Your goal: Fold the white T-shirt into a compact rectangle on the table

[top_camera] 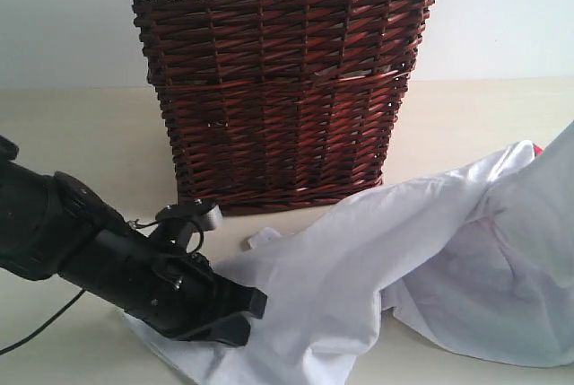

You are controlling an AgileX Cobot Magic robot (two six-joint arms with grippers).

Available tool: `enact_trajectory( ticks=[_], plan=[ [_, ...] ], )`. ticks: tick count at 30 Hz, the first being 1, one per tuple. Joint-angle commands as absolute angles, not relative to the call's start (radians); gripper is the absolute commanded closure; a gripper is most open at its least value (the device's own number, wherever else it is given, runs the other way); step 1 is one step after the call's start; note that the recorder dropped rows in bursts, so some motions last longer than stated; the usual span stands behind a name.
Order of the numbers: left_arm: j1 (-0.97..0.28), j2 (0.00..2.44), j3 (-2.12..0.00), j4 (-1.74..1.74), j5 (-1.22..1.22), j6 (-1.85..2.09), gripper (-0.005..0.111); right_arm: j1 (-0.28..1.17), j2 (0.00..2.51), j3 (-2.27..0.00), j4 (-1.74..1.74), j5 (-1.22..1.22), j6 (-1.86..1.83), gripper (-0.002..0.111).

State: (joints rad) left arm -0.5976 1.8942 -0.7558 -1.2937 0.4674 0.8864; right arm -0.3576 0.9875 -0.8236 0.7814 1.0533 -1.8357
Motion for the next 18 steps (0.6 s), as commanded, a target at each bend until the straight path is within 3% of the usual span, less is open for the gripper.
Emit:
enact_trajectory(
  ticks=[1, 10, 18],
  plan=[
    [-0.468, 1.909, -0.745, -1.101, 0.398, 0.803, 0.107, -0.361, 0.977, -0.834, 0.801, 1.060, -1.829, 0.108],
    [-0.219, 1.909, -0.745, -0.919, 0.329, 0.815, 0.107, -0.361, 0.977, -0.834, 0.801, 1.067, -1.829, 0.108],
    [-0.174, 1.878, -0.745, -0.917, 0.364, 0.885, 0.107, -0.361, 0.977, -0.834, 0.801, 1.069, -1.829, 0.108]
  ],
)
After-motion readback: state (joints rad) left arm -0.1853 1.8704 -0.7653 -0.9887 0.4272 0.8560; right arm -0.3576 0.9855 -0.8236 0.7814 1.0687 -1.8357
